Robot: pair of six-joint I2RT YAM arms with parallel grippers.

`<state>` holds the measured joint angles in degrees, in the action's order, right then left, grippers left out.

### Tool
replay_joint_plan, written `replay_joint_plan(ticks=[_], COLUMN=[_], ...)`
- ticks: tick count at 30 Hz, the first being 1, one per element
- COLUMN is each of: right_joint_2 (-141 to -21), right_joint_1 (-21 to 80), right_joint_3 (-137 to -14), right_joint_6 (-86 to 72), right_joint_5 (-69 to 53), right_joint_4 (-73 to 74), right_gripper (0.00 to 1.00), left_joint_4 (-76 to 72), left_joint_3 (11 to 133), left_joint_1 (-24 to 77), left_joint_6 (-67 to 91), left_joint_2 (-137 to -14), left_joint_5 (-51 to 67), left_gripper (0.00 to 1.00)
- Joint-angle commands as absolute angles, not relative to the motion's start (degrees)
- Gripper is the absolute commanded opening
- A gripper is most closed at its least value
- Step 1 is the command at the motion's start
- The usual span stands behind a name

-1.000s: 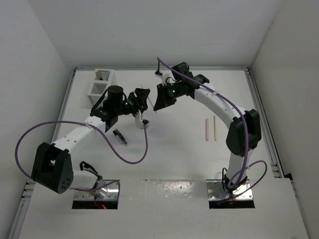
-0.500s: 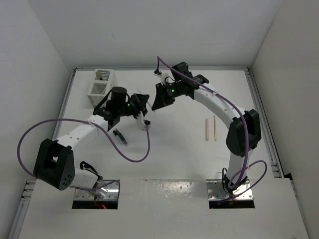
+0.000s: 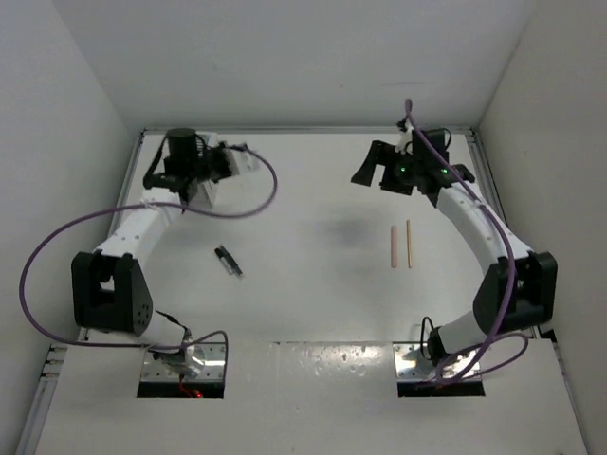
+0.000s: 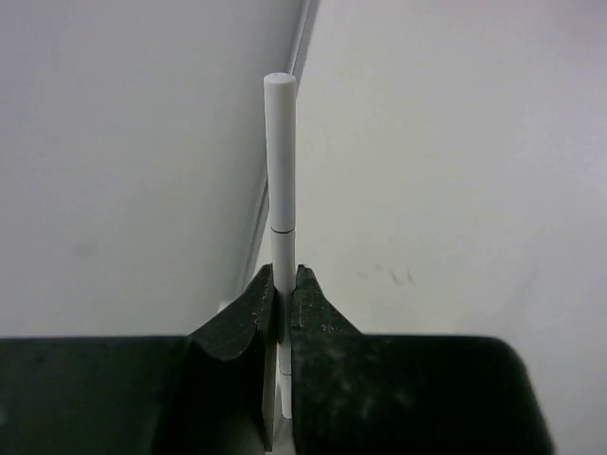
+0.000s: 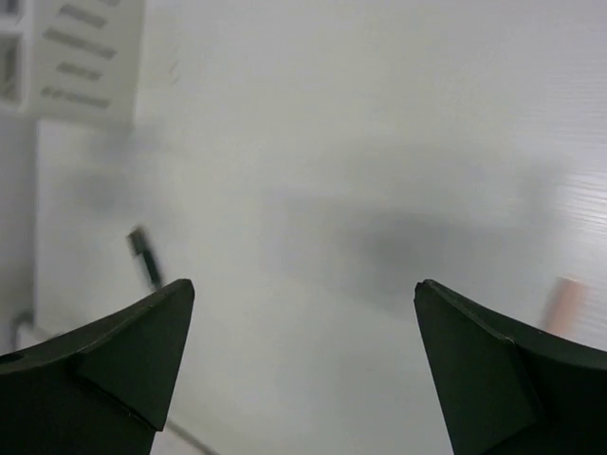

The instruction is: Organize the makeup

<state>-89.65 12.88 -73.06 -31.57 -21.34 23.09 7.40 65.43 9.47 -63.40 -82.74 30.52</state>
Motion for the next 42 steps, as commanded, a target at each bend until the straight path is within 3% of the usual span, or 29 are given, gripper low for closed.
replay_joint_plan(ticks=[1,5,10,18,28,32,33,35,42], right_joint_2=[-81.57,-79.89,-79.45,-79.01,-79.45,-79.98,-80.24,-80.42,-80.95], right_joint_1=[11.87,12.13,12.65,12.57,12.48,12.57,12.66,12.57,15.03], right_joint_3=[-68.82,-68.2,-65.23,-64.51,-65.48,-66.27,-66.18,-66.53,-67.77], right_joint_6=[-29.57,-22.68,-19.69,-18.55,-16.79,-16.0,-15.91,-15.03,-6.26], right_joint_5=[-6.1,-1.32,-1.76,-1.67,-0.97,-1.23,-1.32,-1.23,6.94], right_joint_4=[18.72,23.98,22.07,21.53,21.97,22.23,22.24,22.5,29.79], right_gripper=[1.0,1.0,1.0,1.0,1.0,1.0,1.0,1.0,1.0], left_joint_4=[4.16,-5.07,-10.62,-19.94,-18.38,-13.72,-13.01,-12.3,-4.84], left_joint_3=[72.66,76.8,83.23,79.99,73.75,73.21,73.21,73.21,77.34], left_joint_1=[0.29,-11.83,-16.35,-15.73,-15.73,-15.73,-15.73,-15.73,-16.26], left_joint_6=[-35.5,-17.38,-4.41,-2.55,-9.31,-14.41,-14.94,-14.94,-19.15], left_joint_2=[-87.61,-94.91,-106.06,-108.45,-108.37,-107.23,-107.23,-106.61,-104.77], left_joint_5=[35.59,39.9,43.5,45.0,48.08,49.31,49.31,49.31,48.78], left_gripper=[0.0,0.0,0.0,0.0,0.0,0.18,0.29,0.38,0.47])
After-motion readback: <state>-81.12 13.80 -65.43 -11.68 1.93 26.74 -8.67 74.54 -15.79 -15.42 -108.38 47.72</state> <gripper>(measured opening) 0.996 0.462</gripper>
